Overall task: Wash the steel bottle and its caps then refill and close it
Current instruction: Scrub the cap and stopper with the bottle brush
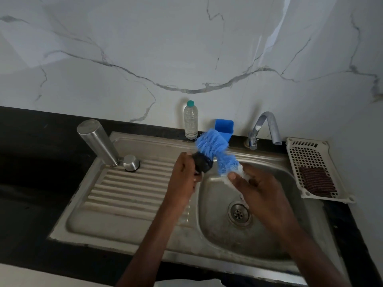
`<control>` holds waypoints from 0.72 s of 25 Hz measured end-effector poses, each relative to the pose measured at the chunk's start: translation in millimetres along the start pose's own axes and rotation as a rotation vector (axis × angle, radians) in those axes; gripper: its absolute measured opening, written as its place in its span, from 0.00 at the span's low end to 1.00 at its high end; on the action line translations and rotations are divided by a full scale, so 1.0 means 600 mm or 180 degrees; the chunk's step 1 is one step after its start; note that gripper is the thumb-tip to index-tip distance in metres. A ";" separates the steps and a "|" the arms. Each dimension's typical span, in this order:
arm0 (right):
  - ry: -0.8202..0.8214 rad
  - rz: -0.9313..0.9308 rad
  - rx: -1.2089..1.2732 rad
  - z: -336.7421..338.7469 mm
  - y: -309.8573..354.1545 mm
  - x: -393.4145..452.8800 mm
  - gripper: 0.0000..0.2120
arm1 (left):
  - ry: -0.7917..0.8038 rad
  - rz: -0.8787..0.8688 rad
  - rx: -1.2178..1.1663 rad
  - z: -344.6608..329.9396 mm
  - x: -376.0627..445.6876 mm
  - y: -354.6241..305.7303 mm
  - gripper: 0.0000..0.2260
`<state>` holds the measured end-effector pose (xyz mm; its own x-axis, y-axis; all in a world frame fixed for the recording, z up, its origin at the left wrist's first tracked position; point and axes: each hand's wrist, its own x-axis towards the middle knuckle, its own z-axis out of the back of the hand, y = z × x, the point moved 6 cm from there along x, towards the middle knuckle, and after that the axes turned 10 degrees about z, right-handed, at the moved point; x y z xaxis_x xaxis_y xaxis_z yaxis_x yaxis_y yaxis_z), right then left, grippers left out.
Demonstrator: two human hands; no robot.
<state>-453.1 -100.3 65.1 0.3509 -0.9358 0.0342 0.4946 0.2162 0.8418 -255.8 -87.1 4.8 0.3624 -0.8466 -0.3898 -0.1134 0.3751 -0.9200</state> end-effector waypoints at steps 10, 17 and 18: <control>-0.0471 0.1259 -0.1768 -0.024 0.036 -0.061 0.24 | 0.0228 0.0574 -0.1586 0.014 0.006 0.005 0.15; 0.0449 -0.1333 0.2472 -0.093 -0.036 -0.034 0.15 | 0.1277 0.0508 -0.1843 -0.011 0.000 0.011 0.21; 0.0787 -0.1443 0.2555 -0.090 -0.038 -0.026 0.17 | 0.1362 0.0466 -0.1750 -0.006 0.003 0.010 0.23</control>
<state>-426.7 -75.4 16.3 0.4633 -0.7783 -0.4237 -0.0362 -0.4944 0.8685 -259.3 -87.6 -1.4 -0.0744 -0.9183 -0.3887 -0.6244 0.3469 -0.6999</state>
